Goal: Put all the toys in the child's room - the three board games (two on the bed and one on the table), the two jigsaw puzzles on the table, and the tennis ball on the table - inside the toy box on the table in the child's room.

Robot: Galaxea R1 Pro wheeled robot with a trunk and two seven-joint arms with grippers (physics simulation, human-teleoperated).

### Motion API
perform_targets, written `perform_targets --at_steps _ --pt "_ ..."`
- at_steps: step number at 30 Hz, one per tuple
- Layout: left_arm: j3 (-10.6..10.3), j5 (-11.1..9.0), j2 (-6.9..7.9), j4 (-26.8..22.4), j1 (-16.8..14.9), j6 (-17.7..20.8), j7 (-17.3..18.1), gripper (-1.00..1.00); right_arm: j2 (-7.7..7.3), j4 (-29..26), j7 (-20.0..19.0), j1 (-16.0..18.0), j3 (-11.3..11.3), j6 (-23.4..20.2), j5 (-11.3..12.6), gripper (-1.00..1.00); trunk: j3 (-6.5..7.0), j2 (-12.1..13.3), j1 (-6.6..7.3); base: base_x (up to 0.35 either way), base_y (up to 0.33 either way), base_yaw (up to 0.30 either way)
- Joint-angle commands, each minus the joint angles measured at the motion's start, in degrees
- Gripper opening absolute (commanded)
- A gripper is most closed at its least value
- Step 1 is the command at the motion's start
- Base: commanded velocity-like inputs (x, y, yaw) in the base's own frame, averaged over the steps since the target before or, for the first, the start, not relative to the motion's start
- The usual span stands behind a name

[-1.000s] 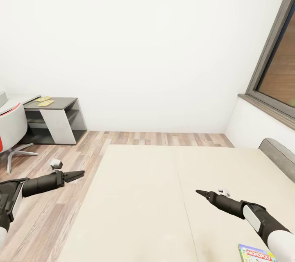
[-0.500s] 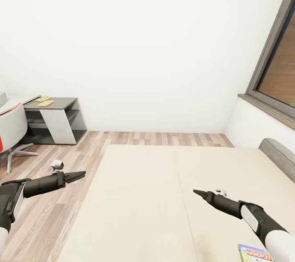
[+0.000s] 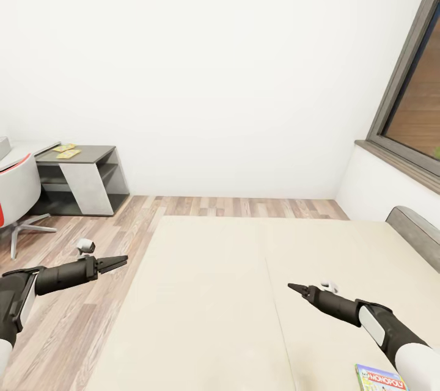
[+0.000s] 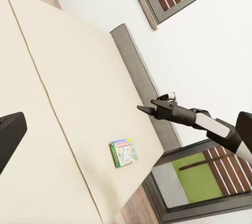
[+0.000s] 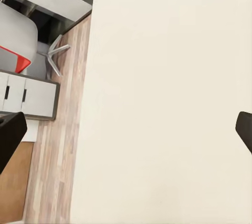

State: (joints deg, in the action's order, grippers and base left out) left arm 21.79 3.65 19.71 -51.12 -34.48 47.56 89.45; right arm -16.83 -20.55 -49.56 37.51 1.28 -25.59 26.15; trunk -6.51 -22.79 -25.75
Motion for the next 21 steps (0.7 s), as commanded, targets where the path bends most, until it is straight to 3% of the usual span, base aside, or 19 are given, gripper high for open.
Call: perform_targets --at_steps 1,7,21 --pt "0.1 0.4 -0.02 0.0 -0.1 0.6 0.4 1.0 0.01 0.0 -0.1 0.0 0.1 -0.5 0.2 1.0 -0.13 -0.1 -0.04 0.0 0.0 0.0" --pt "0.1 0.4 -0.02 0.0 -0.1 0.6 0.4 1.0 0.02 0.0 -0.1 0.1 0.1 -0.5 0.2 1.0 -0.1 -0.1 -0.04 0.0 0.0 -0.025" --pt "0.1 0.4 -0.05 0.0 -0.1 0.6 0.4 1.0 0.04 0.0 -0.1 0.0 0.1 -0.5 0.2 1.0 0.2 -0.1 -0.04 0.0 0.0 -0.123"
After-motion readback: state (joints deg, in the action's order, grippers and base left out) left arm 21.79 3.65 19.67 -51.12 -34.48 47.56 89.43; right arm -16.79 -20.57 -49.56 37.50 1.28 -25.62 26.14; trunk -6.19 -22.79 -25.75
